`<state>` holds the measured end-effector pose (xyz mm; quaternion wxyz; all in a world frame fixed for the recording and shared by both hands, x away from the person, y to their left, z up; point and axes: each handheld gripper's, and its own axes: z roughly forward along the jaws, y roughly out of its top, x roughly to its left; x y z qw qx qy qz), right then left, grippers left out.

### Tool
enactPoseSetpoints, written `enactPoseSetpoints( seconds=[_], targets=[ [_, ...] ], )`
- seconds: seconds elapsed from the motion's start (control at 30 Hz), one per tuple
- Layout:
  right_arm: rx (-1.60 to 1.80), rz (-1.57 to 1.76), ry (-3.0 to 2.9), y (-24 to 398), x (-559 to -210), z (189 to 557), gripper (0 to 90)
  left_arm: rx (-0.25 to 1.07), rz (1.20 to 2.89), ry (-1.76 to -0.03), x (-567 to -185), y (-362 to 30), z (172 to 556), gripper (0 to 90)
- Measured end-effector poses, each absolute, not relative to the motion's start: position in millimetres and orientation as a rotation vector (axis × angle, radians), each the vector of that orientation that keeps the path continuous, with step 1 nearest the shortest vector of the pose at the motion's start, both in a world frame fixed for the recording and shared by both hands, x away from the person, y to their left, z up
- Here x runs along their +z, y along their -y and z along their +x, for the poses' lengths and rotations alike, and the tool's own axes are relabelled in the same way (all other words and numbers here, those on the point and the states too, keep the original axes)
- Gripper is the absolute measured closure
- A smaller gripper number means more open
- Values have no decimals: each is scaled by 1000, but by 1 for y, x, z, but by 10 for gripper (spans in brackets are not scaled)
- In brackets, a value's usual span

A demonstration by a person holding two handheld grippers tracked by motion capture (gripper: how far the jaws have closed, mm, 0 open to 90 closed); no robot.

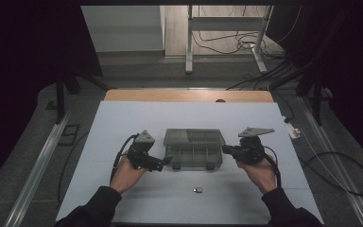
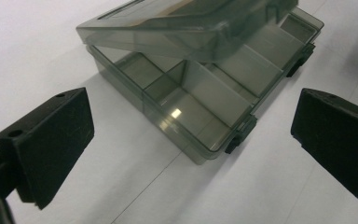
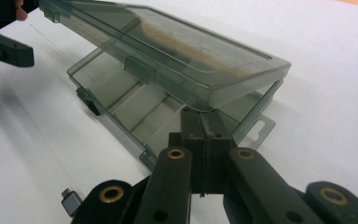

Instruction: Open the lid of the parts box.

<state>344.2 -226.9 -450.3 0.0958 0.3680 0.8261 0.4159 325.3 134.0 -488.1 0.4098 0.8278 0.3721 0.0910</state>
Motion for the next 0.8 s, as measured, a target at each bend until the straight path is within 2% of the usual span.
enactPoseSetpoints(
  seconds=[0.8],
  targets=[
    [1289, 1062, -2416, 218, -435, 365, 889, 195, 2104, -875, -488, -120, 327, 0]
  ],
)
